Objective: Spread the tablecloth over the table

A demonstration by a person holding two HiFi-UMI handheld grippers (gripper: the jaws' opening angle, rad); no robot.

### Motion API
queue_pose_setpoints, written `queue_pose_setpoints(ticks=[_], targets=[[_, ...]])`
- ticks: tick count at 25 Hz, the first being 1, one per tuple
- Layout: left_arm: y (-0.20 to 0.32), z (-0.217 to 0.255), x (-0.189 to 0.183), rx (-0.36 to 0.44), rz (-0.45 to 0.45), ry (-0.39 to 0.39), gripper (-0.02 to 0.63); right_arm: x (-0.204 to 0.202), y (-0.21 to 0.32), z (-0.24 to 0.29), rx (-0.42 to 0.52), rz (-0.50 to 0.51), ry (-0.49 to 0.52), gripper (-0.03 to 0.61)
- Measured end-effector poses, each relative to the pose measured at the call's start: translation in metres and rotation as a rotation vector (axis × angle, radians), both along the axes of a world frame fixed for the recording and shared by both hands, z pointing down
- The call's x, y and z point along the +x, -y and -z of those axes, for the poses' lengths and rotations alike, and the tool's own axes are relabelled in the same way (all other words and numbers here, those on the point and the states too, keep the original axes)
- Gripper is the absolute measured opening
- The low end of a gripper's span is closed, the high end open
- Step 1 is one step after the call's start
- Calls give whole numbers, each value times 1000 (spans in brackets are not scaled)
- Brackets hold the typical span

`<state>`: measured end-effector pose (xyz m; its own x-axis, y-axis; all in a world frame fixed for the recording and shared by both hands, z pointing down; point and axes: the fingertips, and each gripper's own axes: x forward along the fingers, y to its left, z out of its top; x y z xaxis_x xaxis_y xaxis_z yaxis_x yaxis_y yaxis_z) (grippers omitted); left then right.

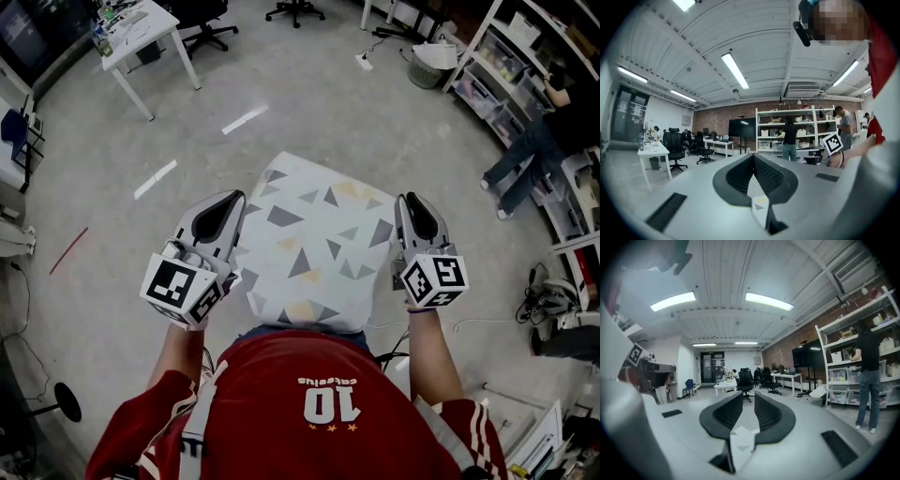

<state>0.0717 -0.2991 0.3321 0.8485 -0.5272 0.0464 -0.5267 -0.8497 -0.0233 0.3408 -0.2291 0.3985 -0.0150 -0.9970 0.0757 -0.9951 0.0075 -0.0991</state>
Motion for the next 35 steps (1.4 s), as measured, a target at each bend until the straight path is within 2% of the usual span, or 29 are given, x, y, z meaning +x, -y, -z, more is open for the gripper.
queue_pose_setpoints(ticks=[6, 10, 14, 16, 21, 28, 35], targets=[[-7, 19, 2, 27, -34, -8, 6, -57, -17, 54, 89, 43, -31, 41], [-14, 30, -1, 48, -58, -31, 6, -78, -29, 78, 103, 18, -46, 26], [-16, 41, -5, 53, -59, -43, 6, -91, -37, 94, 107, -20, -109, 16], [-16, 47, -6, 49, -50, -40, 6, -92, -41, 102, 118, -61, -114, 14], [-24, 60, -1, 75, -91, -55, 6, -84, -54, 113, 122, -177, -137, 14], [-30, 62, 3, 87, -121, -65, 6, -80, -61, 110, 100, -227, -142, 14], [-25, 63, -1, 74, -73, -55, 6, -68, -63, 96, 64, -279, -138, 14]])
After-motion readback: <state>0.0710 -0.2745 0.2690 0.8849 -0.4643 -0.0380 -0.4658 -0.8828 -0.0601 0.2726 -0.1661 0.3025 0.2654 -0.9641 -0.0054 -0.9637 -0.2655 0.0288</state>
